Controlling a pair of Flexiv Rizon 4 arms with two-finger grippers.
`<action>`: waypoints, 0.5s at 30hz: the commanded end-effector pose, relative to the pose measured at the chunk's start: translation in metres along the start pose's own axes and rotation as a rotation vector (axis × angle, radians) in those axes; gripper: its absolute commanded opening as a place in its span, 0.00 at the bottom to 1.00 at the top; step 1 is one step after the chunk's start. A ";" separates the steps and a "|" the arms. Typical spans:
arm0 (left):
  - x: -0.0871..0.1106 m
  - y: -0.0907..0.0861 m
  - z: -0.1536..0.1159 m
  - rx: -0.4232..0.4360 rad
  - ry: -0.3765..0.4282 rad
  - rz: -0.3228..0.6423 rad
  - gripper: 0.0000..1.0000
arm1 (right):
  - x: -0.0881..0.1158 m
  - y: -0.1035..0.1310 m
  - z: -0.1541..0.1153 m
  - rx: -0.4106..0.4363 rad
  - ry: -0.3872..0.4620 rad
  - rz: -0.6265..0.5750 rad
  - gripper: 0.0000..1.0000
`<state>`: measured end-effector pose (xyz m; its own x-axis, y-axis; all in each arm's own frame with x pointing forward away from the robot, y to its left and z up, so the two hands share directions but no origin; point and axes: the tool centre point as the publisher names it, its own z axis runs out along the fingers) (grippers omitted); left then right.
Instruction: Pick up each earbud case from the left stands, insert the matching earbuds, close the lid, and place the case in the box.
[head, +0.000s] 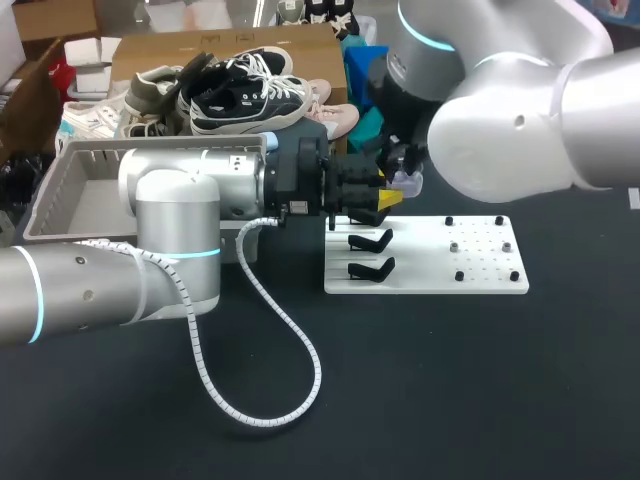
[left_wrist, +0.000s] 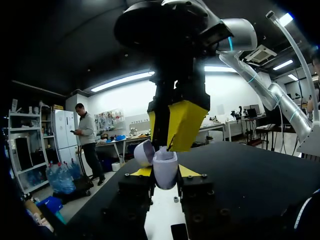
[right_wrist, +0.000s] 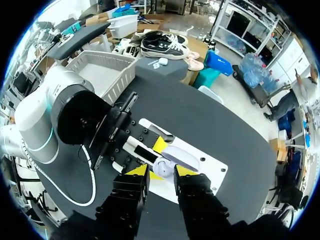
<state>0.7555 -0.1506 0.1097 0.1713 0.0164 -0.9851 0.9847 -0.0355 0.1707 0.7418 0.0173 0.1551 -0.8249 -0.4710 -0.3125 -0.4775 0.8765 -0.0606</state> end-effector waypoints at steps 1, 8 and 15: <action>0.000 0.000 0.000 -0.001 -0.001 0.001 0.00 | 0.004 -0.003 -0.009 -0.008 -0.030 0.011 0.30; 0.000 0.000 0.000 -0.001 -0.001 0.001 0.00 | 0.012 -0.004 -0.024 -0.010 -0.065 0.010 0.30; 0.000 0.000 0.000 -0.001 -0.001 0.001 0.00 | 0.029 -0.006 -0.036 -0.042 -0.118 0.025 0.30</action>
<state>0.7555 -0.1506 0.1097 0.1714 0.0164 -0.9851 0.9847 -0.0355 0.1707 0.7257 0.0066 0.1783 -0.8175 -0.4448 -0.3659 -0.4728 0.8810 -0.0147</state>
